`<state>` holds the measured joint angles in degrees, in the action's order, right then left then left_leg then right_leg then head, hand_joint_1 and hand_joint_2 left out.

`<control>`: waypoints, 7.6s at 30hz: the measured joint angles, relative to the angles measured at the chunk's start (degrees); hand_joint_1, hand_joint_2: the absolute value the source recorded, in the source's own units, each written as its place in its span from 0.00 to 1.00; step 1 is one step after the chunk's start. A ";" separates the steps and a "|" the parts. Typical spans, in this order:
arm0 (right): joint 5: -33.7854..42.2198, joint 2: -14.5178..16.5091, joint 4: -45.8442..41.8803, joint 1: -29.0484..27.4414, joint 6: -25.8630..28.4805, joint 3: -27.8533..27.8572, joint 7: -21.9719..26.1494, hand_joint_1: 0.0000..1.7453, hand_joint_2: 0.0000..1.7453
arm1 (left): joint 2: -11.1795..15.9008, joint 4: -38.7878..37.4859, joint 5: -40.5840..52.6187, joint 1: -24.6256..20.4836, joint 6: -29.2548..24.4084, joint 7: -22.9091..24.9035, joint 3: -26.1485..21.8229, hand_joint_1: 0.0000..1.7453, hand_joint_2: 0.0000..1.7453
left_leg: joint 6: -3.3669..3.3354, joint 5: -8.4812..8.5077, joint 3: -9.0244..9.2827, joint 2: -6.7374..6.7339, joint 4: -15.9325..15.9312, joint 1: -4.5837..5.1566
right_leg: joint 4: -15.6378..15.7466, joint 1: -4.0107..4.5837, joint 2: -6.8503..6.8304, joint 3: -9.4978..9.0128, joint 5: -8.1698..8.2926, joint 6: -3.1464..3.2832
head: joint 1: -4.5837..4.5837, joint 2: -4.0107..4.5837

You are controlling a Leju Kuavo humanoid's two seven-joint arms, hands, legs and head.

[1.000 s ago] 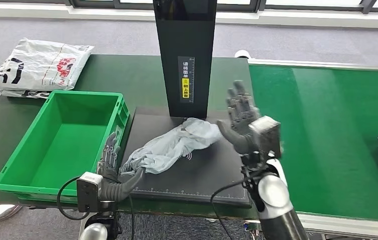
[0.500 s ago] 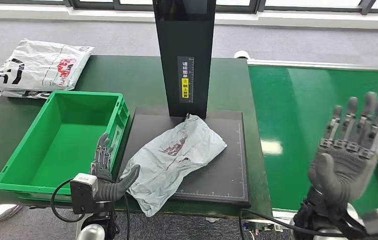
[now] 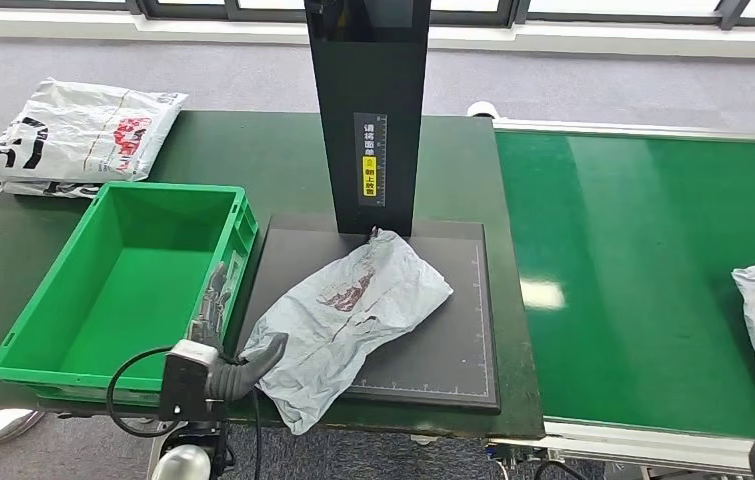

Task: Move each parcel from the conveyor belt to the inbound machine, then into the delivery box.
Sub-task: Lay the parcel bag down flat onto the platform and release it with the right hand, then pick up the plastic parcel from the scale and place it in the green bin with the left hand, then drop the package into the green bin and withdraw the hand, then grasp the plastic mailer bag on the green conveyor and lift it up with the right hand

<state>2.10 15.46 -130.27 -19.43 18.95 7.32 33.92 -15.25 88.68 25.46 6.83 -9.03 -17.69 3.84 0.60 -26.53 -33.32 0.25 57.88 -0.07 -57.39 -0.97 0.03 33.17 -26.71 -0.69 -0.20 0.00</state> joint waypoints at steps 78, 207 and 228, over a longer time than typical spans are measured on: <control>5.73 -2.56 16.94 6.58 -9.54 5.76 -7.98 0.00 1.00 | 26.56 3.30 15.42 -20.38 11.66 -3.26 17.67 1.00 1.00 | 0.36 -0.41 1.17 -0.02 -0.11 -0.10 | -0.08 0.11 0.09 -1.10 -0.54 0.34 | 0.00 0.00; -64.85 -31.00 105.69 44.53 -28.76 14.64 -37.49 0.00 1.00 | 9.96 2.14 -36.28 -26.49 24.48 8.08 -0.05 0.00 1.00 | 0.09 -0.09 0.59 -0.32 0.14 -0.34 | 0.19 0.38 0.32 -0.74 0.09 -0.02 | 0.00 0.00; -56.15 -26.59 107.31 45.94 -36.40 15.76 -21.29 1.00 1.00 | 10.84 0.30 -35.57 -27.36 22.32 6.11 0.75 0.00 1.00 | 0.91 -0.77 1.79 -2.94 0.15 -1.66 | 0.73 1.63 2.86 -1.92 0.66 0.91 | 0.01 0.00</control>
<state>-54.04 -11.13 -22.95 26.51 -17.45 23.08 12.64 -4.41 88.98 -10.11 -20.53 13.28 -11.59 4.60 1.51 -27.29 -31.53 -2.69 58.04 -1.72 -56.66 0.66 2.89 31.25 -26.05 0.23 -0.19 0.00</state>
